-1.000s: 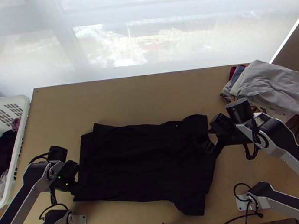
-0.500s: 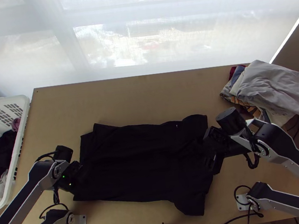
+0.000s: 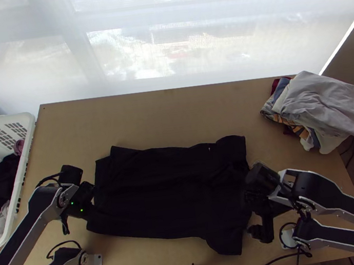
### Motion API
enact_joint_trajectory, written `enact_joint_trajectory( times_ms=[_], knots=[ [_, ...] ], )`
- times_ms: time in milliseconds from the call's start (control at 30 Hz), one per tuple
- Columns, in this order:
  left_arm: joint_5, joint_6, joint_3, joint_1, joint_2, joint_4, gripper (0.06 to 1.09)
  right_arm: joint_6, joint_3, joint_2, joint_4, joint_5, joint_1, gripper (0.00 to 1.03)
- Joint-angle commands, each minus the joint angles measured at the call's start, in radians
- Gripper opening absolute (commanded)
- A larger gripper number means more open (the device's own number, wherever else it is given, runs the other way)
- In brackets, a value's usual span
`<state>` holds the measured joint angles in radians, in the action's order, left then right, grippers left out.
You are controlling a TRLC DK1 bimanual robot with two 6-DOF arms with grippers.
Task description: Fold the t-shirt
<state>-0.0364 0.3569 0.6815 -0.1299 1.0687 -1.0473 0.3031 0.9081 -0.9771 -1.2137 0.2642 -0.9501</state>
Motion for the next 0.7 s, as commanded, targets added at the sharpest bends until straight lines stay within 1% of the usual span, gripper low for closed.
enact_joint_trajectory(
  times_ms=[0, 200, 300, 400, 533, 667],
  knots=[
    [0.001, -0.068, 0.053, 0.021, -0.030, -0.011, 0.09, 0.079, -0.160, 0.018, 0.045, -0.054, -0.125, 0.99],
    [0.006, -0.110, 0.049, 0.042, -0.076, -0.017, 0.09, 0.088, -0.196, -0.048, 0.157, -0.054, -0.171, 0.99],
    [0.007, -0.121, 0.044, 0.046, -0.090, -0.020, 0.09, 0.087, -0.184, -0.078, 0.180, -0.052, -0.197, 0.99],
    [0.007, -0.121, 0.046, 0.062, -0.093, -0.025, 0.09, 0.082, -0.178, -0.086, 0.181, -0.046, -0.245, 0.98],
    [0.007, -0.121, 0.044, 0.069, -0.085, -0.025, 0.09, 0.082, -0.158, -0.087, 0.146, -0.017, -0.296, 0.98],
    [0.007, -0.121, 0.046, 0.069, -0.076, -0.025, 0.09, 0.085, -0.127, -0.127, 0.118, 0.036, -0.326, 0.98]
  ],
)
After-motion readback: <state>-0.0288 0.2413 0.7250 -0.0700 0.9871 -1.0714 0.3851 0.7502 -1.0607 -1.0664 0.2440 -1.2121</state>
